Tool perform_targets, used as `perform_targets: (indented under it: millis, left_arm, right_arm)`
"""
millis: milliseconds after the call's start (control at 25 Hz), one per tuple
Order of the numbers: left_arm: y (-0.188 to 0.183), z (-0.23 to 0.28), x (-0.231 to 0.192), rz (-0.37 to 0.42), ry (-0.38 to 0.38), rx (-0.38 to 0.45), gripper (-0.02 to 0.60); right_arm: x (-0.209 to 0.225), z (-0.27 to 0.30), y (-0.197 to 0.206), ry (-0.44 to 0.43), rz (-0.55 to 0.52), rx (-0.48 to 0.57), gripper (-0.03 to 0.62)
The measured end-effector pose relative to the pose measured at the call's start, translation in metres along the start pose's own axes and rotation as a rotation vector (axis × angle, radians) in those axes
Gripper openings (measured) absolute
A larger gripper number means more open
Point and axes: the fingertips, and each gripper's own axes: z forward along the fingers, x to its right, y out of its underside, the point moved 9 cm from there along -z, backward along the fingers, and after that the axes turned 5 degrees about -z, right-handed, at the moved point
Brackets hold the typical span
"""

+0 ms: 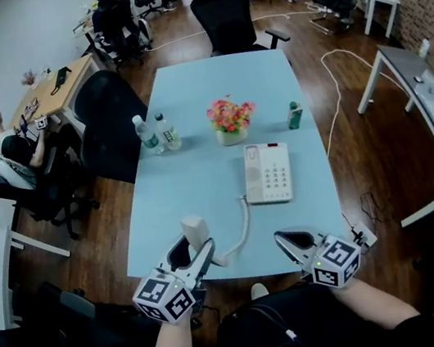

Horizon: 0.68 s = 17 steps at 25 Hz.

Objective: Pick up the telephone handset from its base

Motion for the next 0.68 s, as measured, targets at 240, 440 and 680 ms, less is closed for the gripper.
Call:
perform_targets:
  millis: [240, 440, 680]
  left_arm:
    - [-0.001, 0.003, 0.002, 0.002, 0.002, 0.006, 0.235]
    - [0.002, 0.004, 0.000, -0.009, -0.007, 0.003, 0.233]
    - [0.005, 0.006, 0.003, -0.005, -0.008, -0.011, 0.235]
  right_arm:
    - [-0.001, -0.006, 0.000, 0.000, -0.003, 0.001, 0.016]
    - [-0.004, -0.008, -0.001, -0.006, -0.012, 0.003, 0.017]
    - [-0.004, -0.013, 0.002, -0.002, -0.011, 0.010, 0.016]
